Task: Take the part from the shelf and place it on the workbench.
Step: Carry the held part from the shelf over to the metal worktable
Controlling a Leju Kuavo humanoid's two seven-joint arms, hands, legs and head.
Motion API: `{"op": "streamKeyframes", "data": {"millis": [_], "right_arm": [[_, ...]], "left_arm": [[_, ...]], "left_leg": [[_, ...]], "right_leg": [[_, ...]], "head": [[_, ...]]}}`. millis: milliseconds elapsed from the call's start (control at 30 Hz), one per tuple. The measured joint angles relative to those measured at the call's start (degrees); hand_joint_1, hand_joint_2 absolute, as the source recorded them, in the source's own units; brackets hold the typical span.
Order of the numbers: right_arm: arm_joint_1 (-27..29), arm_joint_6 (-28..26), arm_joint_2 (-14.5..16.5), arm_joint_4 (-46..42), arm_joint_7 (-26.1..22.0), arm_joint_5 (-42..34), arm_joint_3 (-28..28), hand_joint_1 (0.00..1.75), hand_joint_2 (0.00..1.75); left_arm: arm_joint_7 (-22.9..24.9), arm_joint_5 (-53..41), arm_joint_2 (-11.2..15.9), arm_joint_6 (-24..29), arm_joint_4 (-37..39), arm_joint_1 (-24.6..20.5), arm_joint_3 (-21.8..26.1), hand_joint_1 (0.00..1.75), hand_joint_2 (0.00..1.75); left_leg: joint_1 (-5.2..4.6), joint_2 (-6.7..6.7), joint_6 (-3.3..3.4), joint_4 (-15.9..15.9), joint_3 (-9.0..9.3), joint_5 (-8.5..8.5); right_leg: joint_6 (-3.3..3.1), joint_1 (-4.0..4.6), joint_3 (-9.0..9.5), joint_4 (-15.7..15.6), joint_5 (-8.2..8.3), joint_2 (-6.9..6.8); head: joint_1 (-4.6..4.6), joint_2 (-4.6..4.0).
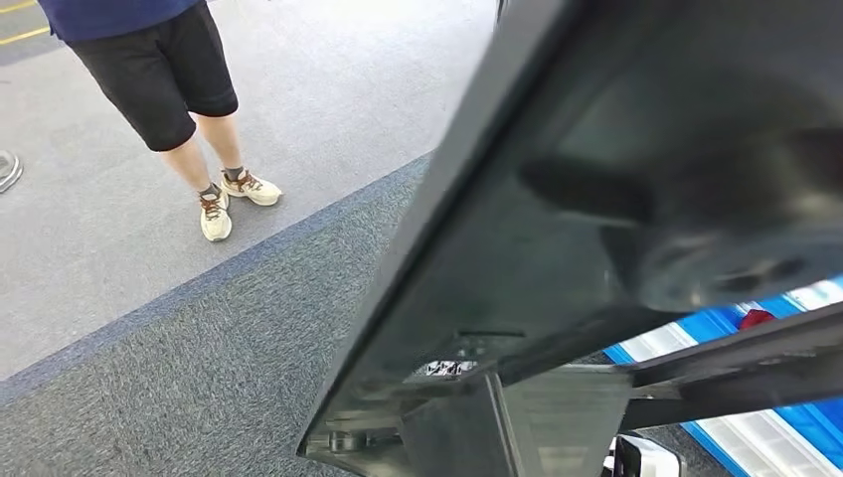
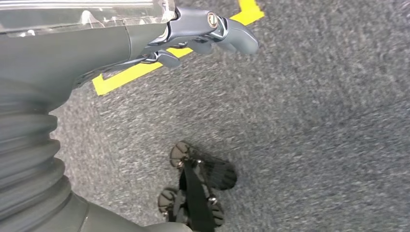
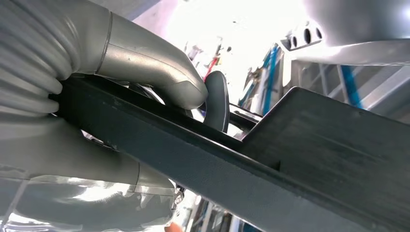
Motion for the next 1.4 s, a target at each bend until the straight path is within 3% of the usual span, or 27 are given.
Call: {"op": "streamKeyframes", "data": {"millis": [67,133,200,233,267,367,433,500,567,633,700,733,767,800,867,933,1000,1033,1100,1167,1233,1267,1300,1333,1400], "right_arm": [[-0.3,1.3,0.3,0.2,0.9,-0.4,-0.1,1.75,1.75],[-0.5,2.4,1.0,1.0,2.4,-0.7,-0.1,1.75,1.75],[-0.7,2.8,1.9,2.5,3.9,-1.2,-0.2,1.75,1.75],[-0.8,2.9,2.3,3.6,4.6,-1.6,-0.3,1.75,1.75],[-0.9,3.0,2.7,4.7,5.0,-2.0,-0.5,1.75,1.75],[-0.8,3.0,3.5,8.3,3.3,-1.7,-1.3,1.75,1.75],[-0.3,3.1,3.7,11.3,0.7,-0.7,-2.0,1.75,1.75],[0.4,3.2,4.1,13.9,-0.7,0.2,-2.9,1.75,1.75],[1.2,3.3,4.8,15.7,-0.7,0.7,-3.8,1.75,1.75],[2.5,3.3,5.3,17.4,-0.6,1.2,-4.8,1.75,1.75],[3.9,3.2,5.5,19.2,-0.7,1.6,-5.7,1.75,1.75],[4.5,3.2,5.6,20.1,-0.7,1.7,-6.1,1.75,1.75],[4.9,3.3,5.8,20.9,-0.8,1.8,-6.4,1.75,1.75],[5.0,3.4,5.9,21.4,-0.8,1.8,-6.6,1.75,1.75],[5.0,3.7,6.4,22.2,-0.9,1.9,-7.0,1.75,1.75],[4.9,3.9,6.9,22.9,-0.9,1.9,-7.2,1.75,1.75],[4.9,4.1,7.3,23.4,-0.8,1.9,-7.3,1.75,1.75],[4.9,4.2,7.5,23.6,-0.8,1.9,-7.3,1.75,1.75],[4.9,4.4,8.0,23.7,-0.7,1.8,-7.3,1.75,1.75],[5.0,4.7,8.3,23.8,-0.8,1.7,-7.3,1.75,1.75],[5.1,5.0,8.3,23.9,-0.7,1.7,-7.3,1.75,1.75],[5.2,5.2,8.4,23.9,-0.7,1.6,-7.3,1.75,1.75],[5.2,5.4,8.4,23.9,-0.7,1.5,-7.3,1.75,1.75],[5.2,5.7,8.5,23.8,-0.6,1.3,-7.3,1.75,1.75],[5.2,6.5,8.7,23.3,-0.2,0.6,-7.3,1.75,1.75]], "left_arm": [[0.0,0.0,0.1,0.1,0.0,0.1,-0.1,0.0,1.75],[-0.2,-0.1,0.2,0.0,0.0,-0.3,-0.1,0.0,1.75],[-0.4,-0.1,0.5,-0.3,0.0,-0.6,-0.1,0.0,1.75],[-0.5,-0.1,0.5,-0.5,0.0,-0.6,-0.1,0.0,1.75],[-0.6,-0.1,0.6,-0.7,0.0,-0.7,-0.1,0.0,1.75],[-1.0,-0.2,0.8,-0.9,0.0,-0.8,0.0,0.0,1.75],[-1.0,-0.7,0.9,-1.0,0.0,-1.0,0.0,0.0,1.75],[-0.9,-1.4,0.9,-1.1,0.0,-0.9,0.0,0.0,1.75],[-1.0,-2.2,1.0,-1.3,0.0,-0.8,0.0,0.0,1.75],[-1.2,-2.8,1.0,-1.6,0.0,-1.1,0.0,0.0,1.75],[-1.4,-3.2,1.0,-1.8,0.0,-1.3,0.0,0.0,1.75],[-1.3,-3.2,1.0,-1.8,0.0,-1.2,0.0,0.0,1.75],[-1.3,-3.3,1.0,-1.9,0.0,-1.2,0.0,0.0,1.75],[-1.2,-3.3,1.0,-1.9,0.0,-1.1,0.0,0.0,1.75],[-1.1,-3.3,1.0,-1.8,0.0,-1.2,0.1,0.0,1.75],[-0.9,-3.4,1.0,-1.8,0.0,-1.4,0.1,0.0,1.75],[-0.6,-3.6,1.1,-1.7,0.0,-1.4,0.1,0.0,1.75],[-0.5,-3.8,1.1,-1.6,0.0,-1.2,0.1,0.0,1.75],[-0.5,-3.9,1.2,-1.6,0.0,-1.1,0.0,0.0,1.75],[-0.5,-3.9,1.2,-1.6,0.0,-1.2,0.1,0.0,1.75],[-0.5,-4.0,1.2,-1.6,0.0,-1.3,0.1,0.0,1.75],[-0.5,-4.0,1.2,-1.6,0.0,-1.2,0.1,0.0,1.75],[-0.4,-4.1,1.2,-1.7,0.0,-1.1,0.1,0.0,1.75],[-0.4,-4.2,1.3,-1.7,0.0,-1.0,0.1,0.0,1.75],[-0.3,-4.3,1.3,-1.7,0.0,-1.1,0.1,0.0,1.75]], "left_leg": [[-0.01,2.24,-0.66,2.0,-1.0,-1.19],[-0.01,5.76,-1.26,8.4,-4.17,-4.44],[0.15,7.01,-1.68,15.3,-7.72,-7.0],[0.2,7.19,-1.76,16.3,-8.27,-6.88],[0.22,7.39,-1.74,14.9,-7.56,-5.7],[-0.14,10.01,-0.91,3.2,-1.31,-0.85],[-0.58,10.98,0.06,-0.1,0.36,-0.2],[-0.58,9.86,0.92,-0.3,0.26,-0.03],[-0.31,8.76,1.63,-0.9,0.48,0.31],[-0.23,7.5,2.12,-1.2,0.62,0.59],[-0.37,5.98,2.3,-1.1,0.5,0.61],[-0.43,5.17,2.31,-0.9,0.47,0.58],[-0.47,4.34,2.28,-0.8,0.46,0.53],[-0.49,3.55,2.21,-0.6,0.47,0.46],[-0.53,2.15,1.91,-0.1,0.27,0.21],[-0.39,0.92,1.38,0.4,-0.26,0.12],[-0.12,-0.28,0.61,0.3,-0.61,0.19],[-0.08,-0.11,0.28,0.4,-0.64,0.11],[-0.21,2.56,-0.36,2.9,-1.75,-1.39],[-0.13,5.88,-0.87,9.6,-5.08,-4.72],[0.1,6.93,-1.19,15.8,-8.39,-6.84],[0.16,7.18,-1.26,16.3,-8.69,-6.42],[0.19,7.44,-1.24,14.6,-7.83,-5.05],[0.17,8.18,-1.11,10.6,-5.73,-2.97],[-0.26,10.2,-0.39,3.0,-1.7,-0.37]], "right_leg": [[-0.66,-0.13,0.36,-0.5,0.14,-1.37],[-1.12,0.0,0.61,-0.7,0.06,-2.99],[-1.28,0.18,0.65,-0.7,-0.09,-4.65],[-1.27,0.22,0.68,-0.7,-0.16,-5.44],[-1.22,0.25,0.75,-0.7,-0.23,-6.18],[-0.81,0.49,1.25,-0.7,-0.59,-8.21],[-0.26,0.71,1.5,-0.7,-0.76,-9.27],[0.39,0.69,1.66,-0.8,-0.87,-9.92],[0.94,0.47,1.22,0.6,-2.04,-7.87],[1.21,0.28,-1.52,6.6,-5.33,-4.67],[1.26,0.27,-5.44,14.2,-8.21,-3.57],[1.23,0.29,-6.51,15.9,-8.21,-3.45],[1.13,0.29,-6.48,15.2,-6.99,-3.34],[1.0,0.29,-5.44,12.5,-4.95,-3.08],[0.64,0.16,-2.14,4.6,-1.12,-0.73],[0.43,0.11,-0.51,0.6,-0.03,1.36],[0.05,0.23,-0.32,0.2,-0.18,0.77],[-0.28,0.23,-0.08,-0.1,-0.11,0.1],[-0.94,0.09,0.54,-0.7,-0.01,-1.42],[-1.34,0.27,0.85,-0.9,-0.15,-3.03],[-1.44,0.42,0.89,-0.9,-0.36,-4.71],[-1.41,0.44,0.96,-0.9,-0.48,-5.51],[-1.32,0.44,1.08,-0.8,-0.6,-6.22],[-1.18,0.45,1.31,-0.8,-0.77,-6.92],[-0.75,0.7,1.75,-0.8,-1.18,-8.17]], "head": [[-0.13,0.0],[-0.32,0.01],[-0.4,0.0],[-0.41,0.0],[-0.41,-0.01],[-0.4,-0.01],[-0.37,0.0],[-0.34,0.01],[-0.28,0.01],[-0.2,0.0],[-0.18,0.0],[-0.17,0.01],[-0.18,0.01],[-0.17,0.0],[-0.2,-0.01],[-0.24,-0.01],[-0.25,0.0],[-0.26,0.0],[-0.56,0.0],[-0.88,0.0],[-0.9,0.0],[-0.9,-0.01],[-0.9,-0.01],[-0.9,0.0],[-0.88,0.01]]}}
